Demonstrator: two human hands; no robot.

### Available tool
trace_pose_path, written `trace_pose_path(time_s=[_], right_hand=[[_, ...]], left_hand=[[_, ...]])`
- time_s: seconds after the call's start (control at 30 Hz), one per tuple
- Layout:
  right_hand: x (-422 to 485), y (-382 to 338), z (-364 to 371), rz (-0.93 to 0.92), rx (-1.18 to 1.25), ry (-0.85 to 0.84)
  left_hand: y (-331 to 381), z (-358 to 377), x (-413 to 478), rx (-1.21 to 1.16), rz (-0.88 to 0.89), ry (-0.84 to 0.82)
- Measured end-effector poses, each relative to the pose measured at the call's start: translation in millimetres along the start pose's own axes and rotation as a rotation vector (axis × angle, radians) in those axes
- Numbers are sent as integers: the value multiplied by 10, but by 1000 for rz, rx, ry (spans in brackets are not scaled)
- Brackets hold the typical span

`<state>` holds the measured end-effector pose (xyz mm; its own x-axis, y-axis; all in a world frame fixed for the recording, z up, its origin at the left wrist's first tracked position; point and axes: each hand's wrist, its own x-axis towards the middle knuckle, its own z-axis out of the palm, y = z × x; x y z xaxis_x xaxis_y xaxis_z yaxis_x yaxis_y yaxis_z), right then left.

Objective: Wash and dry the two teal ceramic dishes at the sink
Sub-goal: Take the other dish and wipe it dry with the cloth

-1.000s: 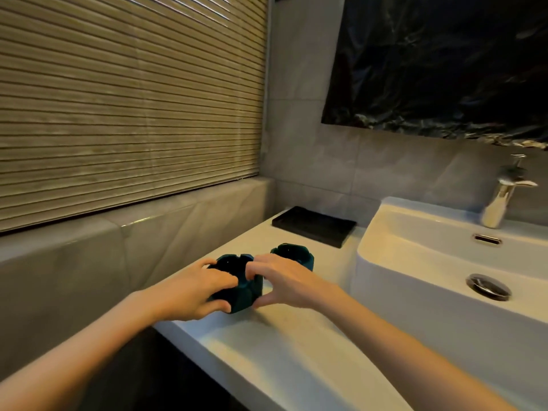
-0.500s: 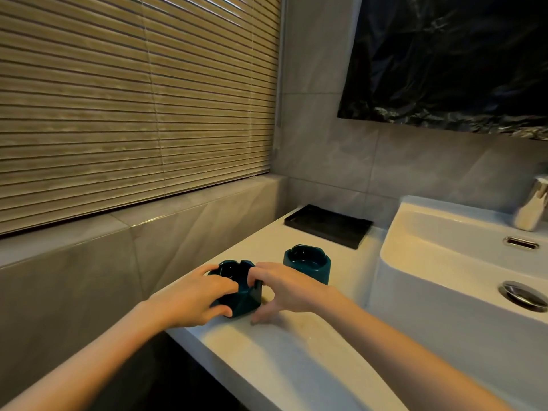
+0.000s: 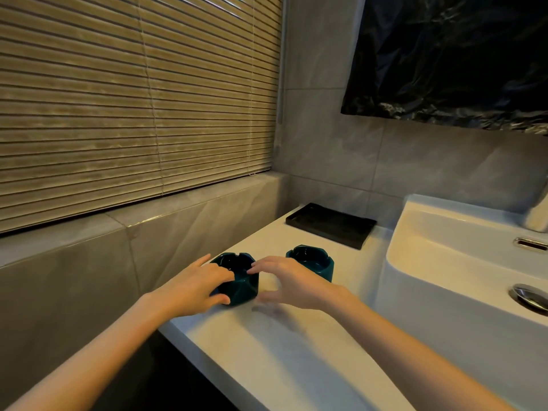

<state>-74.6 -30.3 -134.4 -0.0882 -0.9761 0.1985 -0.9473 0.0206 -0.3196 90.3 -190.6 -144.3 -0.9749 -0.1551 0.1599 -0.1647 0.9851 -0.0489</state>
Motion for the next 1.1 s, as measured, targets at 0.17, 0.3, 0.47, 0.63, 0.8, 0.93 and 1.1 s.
trace_pose_path(time_s=[0.17,0.3,0.47,0.63,0.8,0.93,1.1], right_hand=[[-248,195,-170,112,-54,199],[-391,442,-159,364,-41,358],[-346,656,-101,782,211,369],[-201,706,-134,978,469,280],[-93,700,-261,1131,599,143],[-49,669,-335,1159,482,36],[-48,556,-396,1096,438,31]], left_hand=[[145,-65,67,19,-131,93],[421,-123,192,-137,-124,195],[825,-58,578,-296,-114,240],[1042,123,905,-550,-245,153],[1094,294,1049,-692,-394,139],[1093,292,1069,-722,-449,169],[1062,210,1011,-793,-456,245]])
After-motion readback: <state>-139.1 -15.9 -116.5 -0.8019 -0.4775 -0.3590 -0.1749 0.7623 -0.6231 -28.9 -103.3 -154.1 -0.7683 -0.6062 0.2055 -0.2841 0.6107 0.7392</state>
